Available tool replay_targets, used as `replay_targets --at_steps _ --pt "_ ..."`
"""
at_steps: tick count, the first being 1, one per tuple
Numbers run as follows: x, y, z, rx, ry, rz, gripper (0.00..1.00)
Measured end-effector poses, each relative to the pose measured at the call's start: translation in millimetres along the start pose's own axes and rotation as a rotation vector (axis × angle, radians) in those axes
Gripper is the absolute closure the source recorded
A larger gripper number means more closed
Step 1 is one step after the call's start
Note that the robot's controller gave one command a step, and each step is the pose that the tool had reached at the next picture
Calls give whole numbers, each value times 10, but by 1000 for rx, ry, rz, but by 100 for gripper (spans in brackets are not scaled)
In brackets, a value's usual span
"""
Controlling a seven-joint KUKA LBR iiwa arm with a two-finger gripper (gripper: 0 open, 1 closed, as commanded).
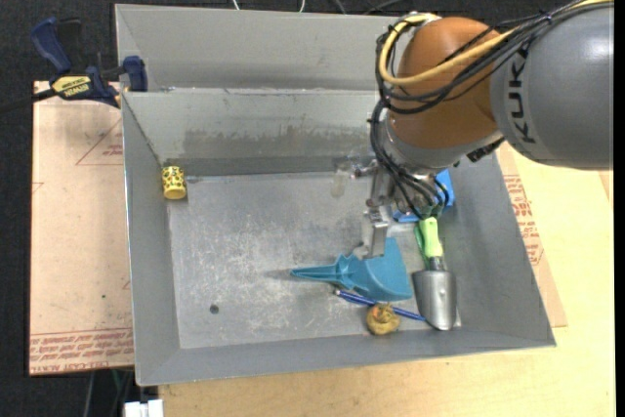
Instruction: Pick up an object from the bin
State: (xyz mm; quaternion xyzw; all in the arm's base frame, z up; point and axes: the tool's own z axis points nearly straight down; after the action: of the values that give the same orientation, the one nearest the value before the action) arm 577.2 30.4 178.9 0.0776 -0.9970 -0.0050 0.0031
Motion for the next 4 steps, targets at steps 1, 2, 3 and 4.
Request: replay_targets --at_steps 1,2,3,4 --pt "173 27 100 -1 0 -78 0" --pt "512 -265 200 -2 5 -44 0" --pt "622 -348 493 -5 5 185 0" --pt "707 -378 779 -6 5 2 0"
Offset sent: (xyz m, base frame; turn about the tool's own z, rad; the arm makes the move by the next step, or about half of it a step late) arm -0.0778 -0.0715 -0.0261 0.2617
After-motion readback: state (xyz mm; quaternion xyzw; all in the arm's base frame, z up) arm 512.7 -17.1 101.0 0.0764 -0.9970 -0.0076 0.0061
